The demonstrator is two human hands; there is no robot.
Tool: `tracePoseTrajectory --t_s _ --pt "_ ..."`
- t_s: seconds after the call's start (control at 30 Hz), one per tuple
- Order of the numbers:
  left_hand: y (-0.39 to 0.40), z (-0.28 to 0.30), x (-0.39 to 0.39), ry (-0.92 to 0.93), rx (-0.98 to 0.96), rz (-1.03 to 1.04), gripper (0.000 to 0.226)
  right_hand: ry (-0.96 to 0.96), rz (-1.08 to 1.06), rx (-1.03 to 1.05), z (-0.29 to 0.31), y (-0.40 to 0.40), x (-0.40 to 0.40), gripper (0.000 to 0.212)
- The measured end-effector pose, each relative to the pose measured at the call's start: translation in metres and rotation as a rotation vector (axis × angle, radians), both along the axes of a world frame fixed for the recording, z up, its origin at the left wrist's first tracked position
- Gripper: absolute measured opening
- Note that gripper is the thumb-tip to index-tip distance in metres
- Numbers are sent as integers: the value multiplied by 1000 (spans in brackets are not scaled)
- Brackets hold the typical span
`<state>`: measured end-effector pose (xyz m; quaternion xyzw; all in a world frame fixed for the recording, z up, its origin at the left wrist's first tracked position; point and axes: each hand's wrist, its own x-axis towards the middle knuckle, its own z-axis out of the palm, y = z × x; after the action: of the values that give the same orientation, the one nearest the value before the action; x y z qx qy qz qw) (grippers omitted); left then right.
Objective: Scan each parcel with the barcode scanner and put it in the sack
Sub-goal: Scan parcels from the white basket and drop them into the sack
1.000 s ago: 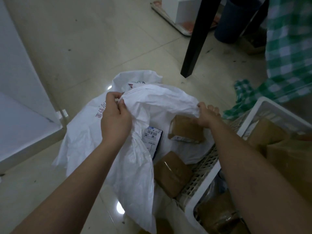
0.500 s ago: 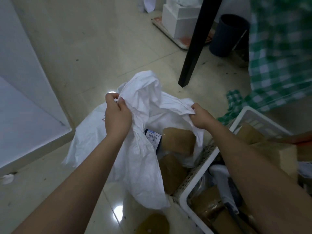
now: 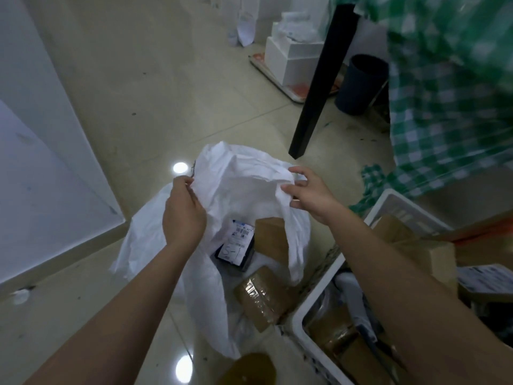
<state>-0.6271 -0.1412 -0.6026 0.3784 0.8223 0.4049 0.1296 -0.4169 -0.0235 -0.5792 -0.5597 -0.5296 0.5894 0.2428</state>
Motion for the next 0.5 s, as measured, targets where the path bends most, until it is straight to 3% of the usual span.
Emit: tracePoseTrajectory --t_s 0.07,0.13,0.2,0.27,0.3,0.37,0.5 --pt "-5 -2 12 57 89 41 46 -88 17 -5 -9 -5 2 43" --pt "-9 2 30 244 225 -53 56 -91 5 -24 -20 -12 6 45" --pt "-13 -4 44 666 321 -423 54 -52 -15 -37 -27 -17 11 44" --pt "-11 -17 48 985 214 -746 50 -42 -28 -43 -29 -18 18 43" --pt "-8 -25 45 1008 99 -779 49 -66 -36 -26 -30 -17 22 43" --pt "3 -39 33 956 -130 -645 61 -187 -79 82 -32 -14 30 38" --pt "33 -62 -11 895 -424 -508 65 -347 -172 360 -39 -8 44 15"
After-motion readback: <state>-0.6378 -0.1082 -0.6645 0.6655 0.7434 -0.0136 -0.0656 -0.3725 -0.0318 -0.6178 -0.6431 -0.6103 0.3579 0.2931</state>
